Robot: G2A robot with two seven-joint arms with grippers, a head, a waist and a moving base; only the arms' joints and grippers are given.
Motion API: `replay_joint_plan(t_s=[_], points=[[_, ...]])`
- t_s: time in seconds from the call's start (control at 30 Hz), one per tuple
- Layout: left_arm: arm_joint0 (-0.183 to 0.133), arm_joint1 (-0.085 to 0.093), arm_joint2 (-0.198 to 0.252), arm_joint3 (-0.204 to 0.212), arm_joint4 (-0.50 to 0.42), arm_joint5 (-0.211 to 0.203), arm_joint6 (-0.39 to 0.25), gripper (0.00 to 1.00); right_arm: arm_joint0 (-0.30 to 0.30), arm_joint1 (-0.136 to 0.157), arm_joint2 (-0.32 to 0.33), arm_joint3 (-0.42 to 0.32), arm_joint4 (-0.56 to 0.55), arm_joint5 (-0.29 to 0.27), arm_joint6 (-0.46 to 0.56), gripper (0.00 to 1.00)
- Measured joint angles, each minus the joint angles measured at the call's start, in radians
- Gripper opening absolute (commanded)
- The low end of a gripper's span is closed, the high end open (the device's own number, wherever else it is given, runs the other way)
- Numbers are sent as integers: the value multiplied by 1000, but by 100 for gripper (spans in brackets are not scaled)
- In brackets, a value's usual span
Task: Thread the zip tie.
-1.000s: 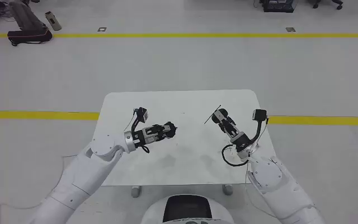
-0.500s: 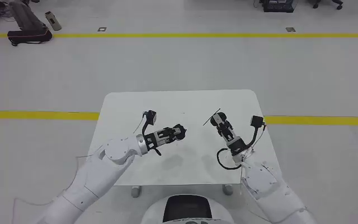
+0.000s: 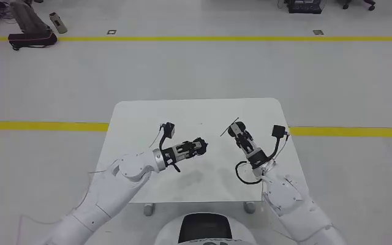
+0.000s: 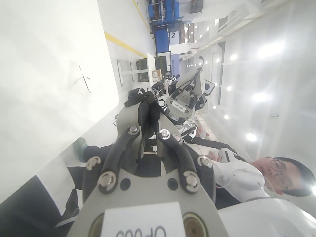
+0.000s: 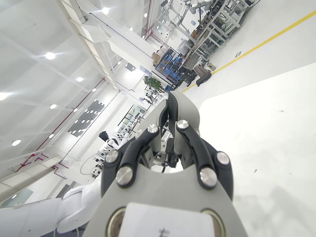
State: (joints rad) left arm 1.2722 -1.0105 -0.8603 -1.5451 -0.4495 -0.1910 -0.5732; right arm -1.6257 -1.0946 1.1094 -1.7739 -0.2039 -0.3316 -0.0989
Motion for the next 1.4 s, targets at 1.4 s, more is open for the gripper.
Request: replay_joint_plan(t_s=[1.4], points=[[15, -17, 2, -43, 257, -55, 173, 0, 31, -51, -58, 75, -109, -8, -115, 0]])
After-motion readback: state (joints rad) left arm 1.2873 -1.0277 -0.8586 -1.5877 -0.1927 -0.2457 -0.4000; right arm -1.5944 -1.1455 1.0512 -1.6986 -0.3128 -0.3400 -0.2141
